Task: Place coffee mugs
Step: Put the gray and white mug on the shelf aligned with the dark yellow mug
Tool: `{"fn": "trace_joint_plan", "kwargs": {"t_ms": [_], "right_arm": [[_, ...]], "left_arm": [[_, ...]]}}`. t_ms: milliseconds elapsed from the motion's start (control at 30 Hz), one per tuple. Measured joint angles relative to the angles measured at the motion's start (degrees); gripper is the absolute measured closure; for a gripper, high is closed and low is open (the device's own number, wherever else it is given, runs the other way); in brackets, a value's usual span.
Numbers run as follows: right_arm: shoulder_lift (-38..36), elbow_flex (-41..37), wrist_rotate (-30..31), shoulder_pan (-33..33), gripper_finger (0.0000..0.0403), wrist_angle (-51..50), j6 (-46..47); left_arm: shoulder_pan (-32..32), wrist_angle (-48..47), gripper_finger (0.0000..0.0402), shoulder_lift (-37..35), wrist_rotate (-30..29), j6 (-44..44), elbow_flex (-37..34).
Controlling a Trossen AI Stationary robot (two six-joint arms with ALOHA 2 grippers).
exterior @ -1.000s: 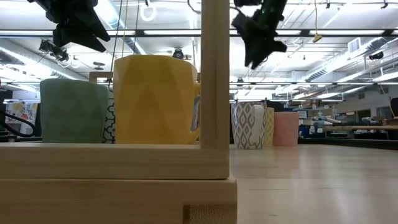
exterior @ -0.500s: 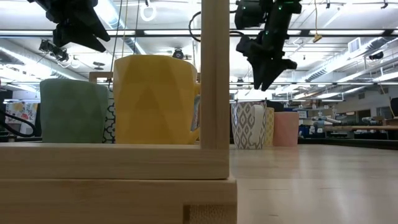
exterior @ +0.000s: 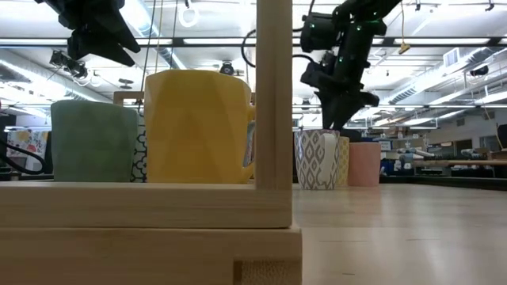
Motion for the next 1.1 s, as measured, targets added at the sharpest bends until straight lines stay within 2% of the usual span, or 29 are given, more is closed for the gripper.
{"fn": "trace_joint_plan", "kwargs": {"t_ms": [367,1100], "right_arm": [[0.00,-4.36,-0.03,0.04,0.0270,3.88,2.75],[0.00,-4.38,-0.45,0.15,0.0270,6.76,2.78]], "left_arm": [[0.00,0.00,0.0219,0.00,0.00,0.04,0.00],[0.01,0.02,0.0219,0.00,0.00,0.20,0.00]]}}
